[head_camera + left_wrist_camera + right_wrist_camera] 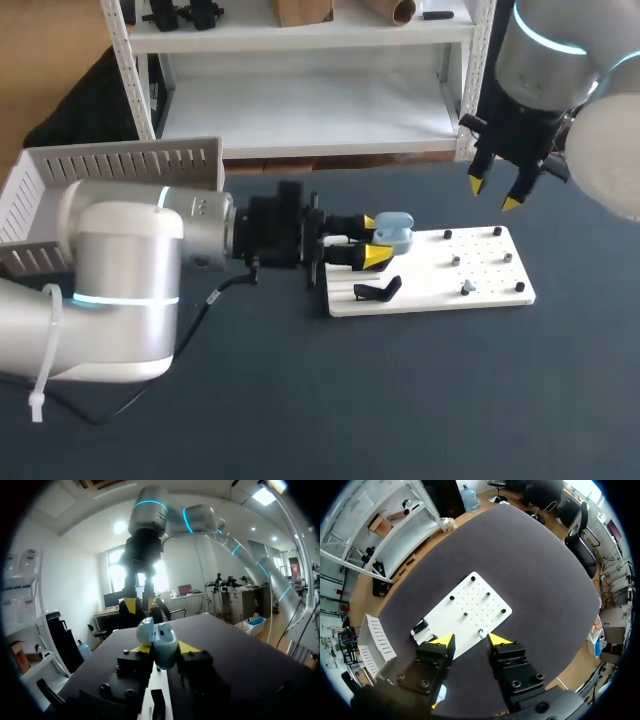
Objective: Pick up each earbud case from the left stands, insert the matching earbuds, close the lid, and place the case in the box.
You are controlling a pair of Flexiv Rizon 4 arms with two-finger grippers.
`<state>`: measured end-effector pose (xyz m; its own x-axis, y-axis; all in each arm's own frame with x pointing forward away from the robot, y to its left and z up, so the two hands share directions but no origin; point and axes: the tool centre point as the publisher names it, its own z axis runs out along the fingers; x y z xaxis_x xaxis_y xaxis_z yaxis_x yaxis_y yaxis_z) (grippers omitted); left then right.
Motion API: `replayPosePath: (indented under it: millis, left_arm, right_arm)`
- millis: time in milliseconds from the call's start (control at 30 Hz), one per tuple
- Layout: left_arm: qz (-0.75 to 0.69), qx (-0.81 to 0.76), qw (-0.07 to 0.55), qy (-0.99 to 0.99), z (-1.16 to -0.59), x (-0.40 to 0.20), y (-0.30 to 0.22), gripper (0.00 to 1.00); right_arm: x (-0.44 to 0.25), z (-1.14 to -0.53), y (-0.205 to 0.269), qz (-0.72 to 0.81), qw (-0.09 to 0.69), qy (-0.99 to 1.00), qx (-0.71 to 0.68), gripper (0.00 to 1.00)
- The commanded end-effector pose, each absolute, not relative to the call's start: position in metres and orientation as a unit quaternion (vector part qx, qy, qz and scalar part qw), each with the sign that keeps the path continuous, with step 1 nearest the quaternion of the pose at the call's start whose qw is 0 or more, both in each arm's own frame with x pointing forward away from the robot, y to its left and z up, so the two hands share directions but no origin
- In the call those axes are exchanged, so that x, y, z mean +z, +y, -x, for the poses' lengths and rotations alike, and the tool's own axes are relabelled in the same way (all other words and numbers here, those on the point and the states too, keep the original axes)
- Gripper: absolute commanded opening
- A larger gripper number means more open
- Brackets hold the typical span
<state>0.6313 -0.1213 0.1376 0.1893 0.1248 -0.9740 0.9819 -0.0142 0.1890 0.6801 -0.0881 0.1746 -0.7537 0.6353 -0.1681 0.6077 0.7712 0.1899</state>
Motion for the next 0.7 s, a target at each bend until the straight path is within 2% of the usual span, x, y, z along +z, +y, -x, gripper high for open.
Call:
replayPosePath:
  millis: [33, 700]
  left_arm:
    - [-0.574, -0.416, 0.518, 0.479, -0.631, 0.136, -0.114, 0.00]
    - [-0.575, -0.415, 0.518, 0.478, -0.632, 0.136, -0.113, 0.00]
  right_arm:
    - [0.170, -0.676, -0.084, -0.332, 0.115, 0.934, 0.063, 0.39]
    - [0.107, -0.644, -0.082, -0.325, 0.098, 0.940, 0.040, 0.44]
